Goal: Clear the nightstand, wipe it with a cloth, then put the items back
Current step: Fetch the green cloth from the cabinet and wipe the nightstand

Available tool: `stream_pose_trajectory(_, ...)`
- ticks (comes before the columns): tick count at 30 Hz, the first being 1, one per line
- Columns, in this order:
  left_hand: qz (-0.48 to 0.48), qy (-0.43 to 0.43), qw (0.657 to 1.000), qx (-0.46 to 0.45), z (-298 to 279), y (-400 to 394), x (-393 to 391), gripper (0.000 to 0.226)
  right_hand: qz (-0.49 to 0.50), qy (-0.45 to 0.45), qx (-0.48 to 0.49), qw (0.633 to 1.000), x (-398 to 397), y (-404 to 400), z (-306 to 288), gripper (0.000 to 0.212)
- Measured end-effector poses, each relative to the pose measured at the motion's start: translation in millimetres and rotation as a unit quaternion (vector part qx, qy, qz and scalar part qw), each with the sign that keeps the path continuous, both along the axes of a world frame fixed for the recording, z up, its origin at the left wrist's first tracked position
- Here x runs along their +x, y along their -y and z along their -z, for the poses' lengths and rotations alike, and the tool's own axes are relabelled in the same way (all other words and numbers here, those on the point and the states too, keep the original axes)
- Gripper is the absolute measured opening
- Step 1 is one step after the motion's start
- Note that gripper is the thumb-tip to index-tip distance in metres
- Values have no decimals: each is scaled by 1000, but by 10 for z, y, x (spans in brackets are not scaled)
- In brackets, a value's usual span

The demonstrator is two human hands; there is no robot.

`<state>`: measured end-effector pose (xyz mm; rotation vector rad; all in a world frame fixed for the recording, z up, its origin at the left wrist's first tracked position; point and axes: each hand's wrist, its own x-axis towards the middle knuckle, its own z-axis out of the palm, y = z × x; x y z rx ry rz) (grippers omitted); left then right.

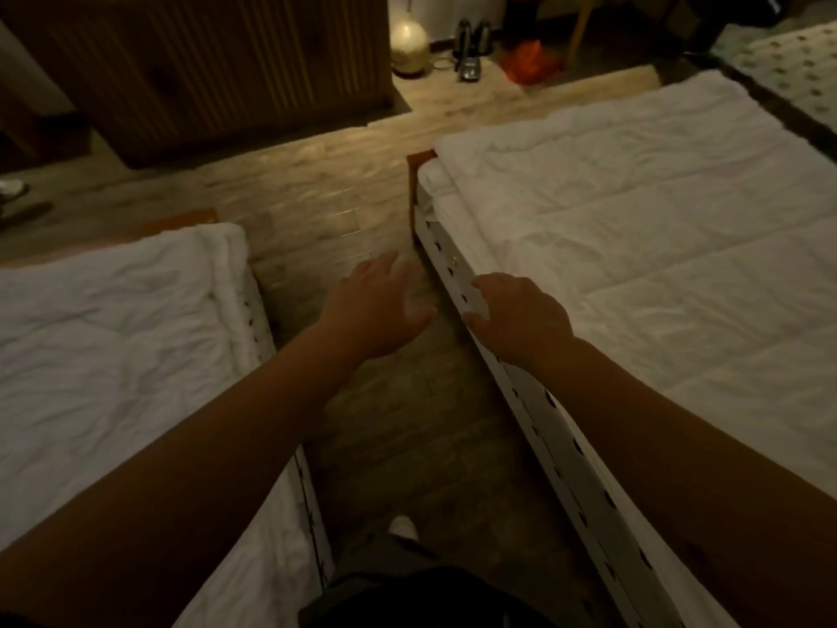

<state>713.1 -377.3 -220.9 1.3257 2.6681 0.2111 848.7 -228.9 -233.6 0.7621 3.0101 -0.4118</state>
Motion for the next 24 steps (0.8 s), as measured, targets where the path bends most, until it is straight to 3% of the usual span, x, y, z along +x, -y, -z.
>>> stream_pose_trajectory(9, -52, 4, 999, -7, 130, 14, -666, 77, -63, -6, -13, 998, -822, -220, 33, 52)
stream_pose_trajectory(24, -145, -22, 989, 28, 109, -1131, -1692, 76, -164, -10, 32, 986, -2162, -1600, 67, 52)
